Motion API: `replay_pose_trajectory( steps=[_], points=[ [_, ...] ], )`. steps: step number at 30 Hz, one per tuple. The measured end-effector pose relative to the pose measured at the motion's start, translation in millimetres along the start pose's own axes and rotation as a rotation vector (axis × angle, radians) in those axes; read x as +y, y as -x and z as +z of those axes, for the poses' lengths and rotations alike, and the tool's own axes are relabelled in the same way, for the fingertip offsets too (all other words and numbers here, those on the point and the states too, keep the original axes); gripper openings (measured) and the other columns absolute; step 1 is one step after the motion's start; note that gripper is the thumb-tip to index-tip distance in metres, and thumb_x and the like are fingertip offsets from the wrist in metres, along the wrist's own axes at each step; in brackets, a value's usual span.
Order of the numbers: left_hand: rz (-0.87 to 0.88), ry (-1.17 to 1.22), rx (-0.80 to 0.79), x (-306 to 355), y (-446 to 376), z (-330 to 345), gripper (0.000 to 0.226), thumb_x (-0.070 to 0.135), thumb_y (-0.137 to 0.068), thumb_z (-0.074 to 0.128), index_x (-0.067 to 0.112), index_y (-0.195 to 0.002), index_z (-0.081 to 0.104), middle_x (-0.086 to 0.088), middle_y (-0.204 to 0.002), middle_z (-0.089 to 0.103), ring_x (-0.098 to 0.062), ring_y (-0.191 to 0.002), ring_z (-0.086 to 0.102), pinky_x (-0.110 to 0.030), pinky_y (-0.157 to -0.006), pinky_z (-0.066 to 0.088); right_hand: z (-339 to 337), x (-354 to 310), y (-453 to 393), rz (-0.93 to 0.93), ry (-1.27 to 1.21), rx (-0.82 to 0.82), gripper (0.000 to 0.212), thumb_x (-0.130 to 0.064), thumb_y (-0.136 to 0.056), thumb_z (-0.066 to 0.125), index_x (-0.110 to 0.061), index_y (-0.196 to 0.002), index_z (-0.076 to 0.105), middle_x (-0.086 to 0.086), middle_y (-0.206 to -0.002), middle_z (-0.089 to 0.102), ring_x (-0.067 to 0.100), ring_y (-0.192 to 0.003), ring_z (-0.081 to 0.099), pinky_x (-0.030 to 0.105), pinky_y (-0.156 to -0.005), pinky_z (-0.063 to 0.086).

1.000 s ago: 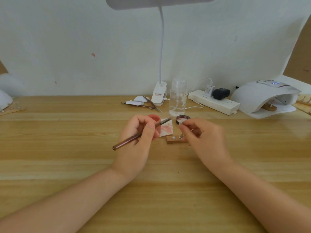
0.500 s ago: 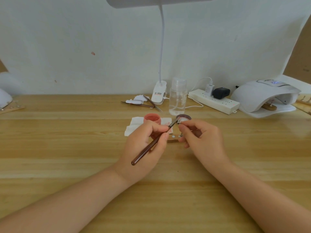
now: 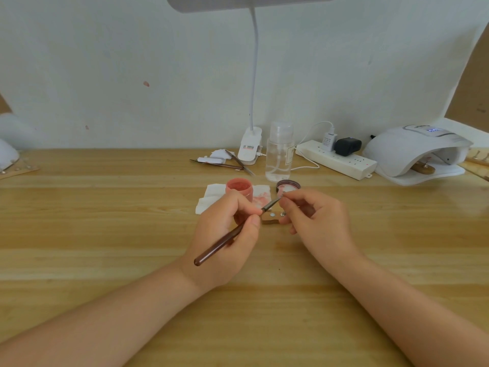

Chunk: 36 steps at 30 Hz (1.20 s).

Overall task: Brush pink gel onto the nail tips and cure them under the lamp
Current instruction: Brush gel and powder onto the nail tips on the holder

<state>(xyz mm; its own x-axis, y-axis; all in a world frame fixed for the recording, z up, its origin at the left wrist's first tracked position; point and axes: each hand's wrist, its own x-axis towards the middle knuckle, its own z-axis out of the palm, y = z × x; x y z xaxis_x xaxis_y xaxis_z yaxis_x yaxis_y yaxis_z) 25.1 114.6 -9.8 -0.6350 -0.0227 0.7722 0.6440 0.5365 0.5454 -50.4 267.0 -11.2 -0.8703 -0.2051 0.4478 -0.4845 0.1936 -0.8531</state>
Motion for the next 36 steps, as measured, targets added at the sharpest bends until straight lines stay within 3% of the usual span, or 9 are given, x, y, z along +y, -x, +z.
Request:
replay_pose_trajectory(
  steps=[5, 10, 13, 18, 21, 24, 28, 31, 36],
  points=[
    [-0.011, 0.01, 0.044, -1.8, -0.5, 2.9, 0.01, 0.021, -0.088, 0.049, 0.031, -0.09, 0.052, 0.001, -0.07, 0.059, -0.01, -0.071, 0.058, -0.007, -0.068, 0.042, -0.1, 0.8, -0.6, 0.017, -0.012, 0.01, 0.025, -0.014, -0.086, 0.068, -0.038, -0.081, 0.067, -0.002, -0.068, 0.07, 0.01, -0.063, 0.068, 0.047, -0.064, 0.056],
    [-0.128, 0.053, 0.027, -3.0, 0.6, 4.9, 0.005, 0.033, -0.089, 0.05, 0.037, -0.092, 0.053, 0.0, -0.084, 0.064, -0.016, -0.08, 0.064, -0.023, -0.067, 0.051, 0.7, 1.5, -0.6, 0.004, 0.003, -0.011, 0.021, -0.017, -0.086, 0.068, -0.038, -0.084, 0.067, -0.005, -0.068, 0.07, 0.01, -0.065, 0.068, 0.046, -0.065, 0.056],
    [-0.102, 0.045, 0.004, -2.0, 0.6, 3.6, 0.005, 0.028, -0.088, 0.049, 0.03, -0.088, 0.054, 0.002, -0.082, 0.063, -0.007, -0.077, 0.062, -0.01, -0.07, 0.045, 0.8, 2.8, -1.0, 0.007, -0.009, -0.011, 0.023, -0.016, -0.086, 0.068, -0.038, -0.083, 0.067, -0.003, -0.068, 0.07, 0.01, -0.066, 0.068, 0.048, -0.065, 0.056],
    [-0.081, 0.078, 0.052, -1.5, 0.5, 1.7, 0.009, 0.024, -0.088, 0.046, 0.025, -0.083, 0.053, 0.0, -0.075, 0.06, -0.01, -0.072, 0.059, -0.012, -0.073, 0.043, 0.1, 4.4, -1.7, 0.018, -0.036, -0.005, 0.024, -0.015, -0.086, 0.068, -0.038, -0.08, 0.067, -0.004, -0.069, 0.07, 0.01, -0.065, 0.069, 0.048, -0.064, 0.056],
    [-0.163, 0.128, 0.058, -2.8, -0.6, 2.9, 0.009, 0.034, -0.089, 0.046, 0.035, -0.086, 0.054, 0.01, -0.082, 0.064, -0.018, -0.103, 0.063, -0.029, -0.084, 0.05, 0.6, 3.8, -1.2, 0.001, -0.033, -0.015, 0.023, -0.016, -0.086, 0.067, -0.039, -0.081, 0.066, -0.005, -0.069, 0.07, 0.01, -0.064, 0.069, 0.046, -0.061, 0.056],
    [-0.207, 0.153, 0.042, -4.3, -0.5, 5.0, 0.007, 0.037, -0.089, 0.048, 0.035, -0.089, 0.055, 0.004, -0.084, 0.065, -0.026, -0.114, 0.06, -0.047, -0.089, 0.05, 0.5, 3.6, -0.4, -0.002, -0.033, -0.027, 0.023, -0.018, -0.086, 0.067, -0.04, -0.083, 0.066, -0.005, -0.071, 0.071, 0.016, -0.064, 0.068, 0.048, -0.06, 0.056],
    [-0.188, 0.152, 0.016, -2.4, 0.2, 5.2, 0.008, 0.034, -0.088, 0.048, 0.035, -0.087, 0.056, 0.008, -0.082, 0.066, -0.006, -0.087, 0.065, -0.022, -0.08, 0.05, 0.4, 4.2, -1.1, 0.007, -0.038, -0.032, 0.021, -0.017, -0.087, 0.066, -0.038, -0.085, 0.067, -0.003, -0.071, 0.071, 0.019, -0.065, 0.068, 0.05, -0.061, 0.055],
    [-0.124, 0.139, 0.019, -2.1, 1.1, 3.2, 0.01, 0.027, -0.089, 0.046, 0.024, -0.085, 0.055, 0.003, -0.077, 0.063, -0.008, -0.07, 0.059, -0.017, -0.071, 0.047, 0.7, 4.8, -1.2, 0.007, -0.043, -0.029, 0.019, -0.017, -0.087, 0.066, -0.036, -0.086, 0.067, -0.003, -0.07, 0.071, 0.017, -0.064, 0.068, 0.049, -0.061, 0.055],
    [-0.172, 0.199, 0.045, -4.3, 1.0, 6.5, 0.012, 0.033, -0.087, 0.049, 0.044, -0.09, 0.055, 0.011, -0.093, 0.065, -0.015, -0.094, 0.061, -0.03, -0.084, 0.049, 1.9, 7.3, -1.6, 0.009, -0.049, -0.027, 0.021, -0.018, -0.087, 0.067, -0.038, -0.085, 0.067, -0.004, -0.069, 0.07, 0.022, -0.064, 0.068, 0.049, -0.06, 0.055]
  ],
)
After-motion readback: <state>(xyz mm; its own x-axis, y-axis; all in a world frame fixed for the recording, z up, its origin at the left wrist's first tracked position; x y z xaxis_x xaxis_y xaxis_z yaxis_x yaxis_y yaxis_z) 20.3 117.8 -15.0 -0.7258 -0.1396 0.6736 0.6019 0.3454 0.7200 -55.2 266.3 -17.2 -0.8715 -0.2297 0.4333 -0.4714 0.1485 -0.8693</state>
